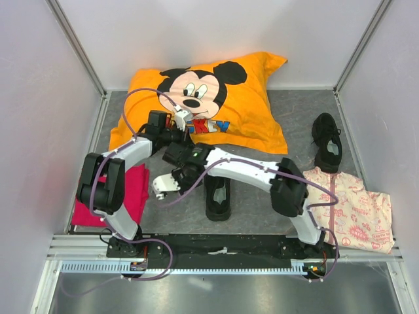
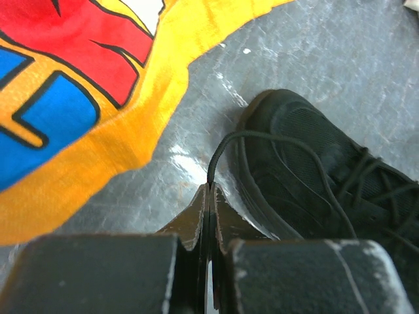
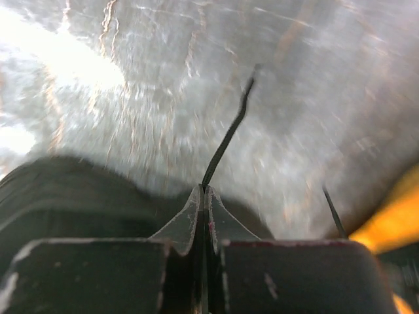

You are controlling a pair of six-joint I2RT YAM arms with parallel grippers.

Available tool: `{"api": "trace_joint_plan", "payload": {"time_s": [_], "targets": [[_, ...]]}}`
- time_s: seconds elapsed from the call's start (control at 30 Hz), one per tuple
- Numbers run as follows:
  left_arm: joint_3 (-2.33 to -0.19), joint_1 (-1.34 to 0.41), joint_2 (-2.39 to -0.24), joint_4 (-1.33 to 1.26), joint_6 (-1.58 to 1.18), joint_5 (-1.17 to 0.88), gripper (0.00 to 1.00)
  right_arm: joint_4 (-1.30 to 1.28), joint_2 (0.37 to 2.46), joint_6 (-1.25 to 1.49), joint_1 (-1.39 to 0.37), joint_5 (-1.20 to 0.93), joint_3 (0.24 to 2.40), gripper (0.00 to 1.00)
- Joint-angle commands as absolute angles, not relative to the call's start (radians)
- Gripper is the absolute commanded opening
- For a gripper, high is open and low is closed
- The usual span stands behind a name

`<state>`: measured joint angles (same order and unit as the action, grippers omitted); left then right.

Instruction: Tie the shoes

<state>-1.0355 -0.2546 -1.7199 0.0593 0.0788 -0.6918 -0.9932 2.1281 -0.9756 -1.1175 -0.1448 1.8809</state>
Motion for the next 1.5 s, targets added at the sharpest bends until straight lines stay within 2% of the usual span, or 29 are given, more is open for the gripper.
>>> {"api": "trace_joint_plan", "payload": {"time_s": [0.0, 0.47, 0.87, 0.93, 0.97, 1.03, 1.07, 1.13, 1.17, 1.3, 1.47], "targets": [[-1.068, -0.245, -1.602, 0.17, 0.185, -0.733, 0.02, -1.022, 1.938, -0.899, -1.071, -0.186, 1.823, 0.0], [-0.78, -0.244, -1.119, 0.71, 0.765, -0.687, 0.02, -1.039, 1.602, -0.805, -0.851, -0.36, 1.559, 0.0], [-0.543, -0.244, -0.897, 0.825, 1.132, -0.568, 0.02, -1.011, 1.476, -0.756, -0.772, -0.505, 1.431, 0.0], [-0.551, -0.244, -0.85, 0.807, 1.103, -0.595, 0.17, -1.008, 1.486, -0.75, -0.769, -0.526, 1.44, 0.0], [-0.573, -0.244, -0.829, 0.799, 1.092, -0.621, 0.32, -1.005, 1.499, -0.739, -0.769, -0.538, 1.446, 0.0], [-0.597, -0.244, -0.743, 0.76, 1.063, -0.728, 0.42, -1.002, 1.512, -0.718, -0.77, -0.572, 1.468, 0.0], [-0.613, -0.244, -0.715, 0.738, 1.045, -0.765, 0.51, -1.0, 1.529, -0.698, -0.77, -0.58, 1.474, 0.0], [-0.621, -0.247, -0.681, 0.687, 1.019, -0.84, 0.6, -1.0, 1.545, -0.681, -0.765, -0.601, 1.489, 0.0], [-0.627, -0.25, -0.666, 0.642, 1.003, -0.853, 0.63, -0.999, 1.555, -0.669, -0.762, -0.612, 1.494, 0.0], [-0.631, -0.328, -0.683, 0.494, 0.941, -0.856, 0.66, -0.999, 1.581, -0.611, -0.752, -0.655, 1.512, 0.0], [-0.586, -0.572, -0.727, 0.18, 0.867, -0.649, 0.64, -1.002, 1.652, -0.522, -0.726, -0.718, 1.563, 0.0]]}}
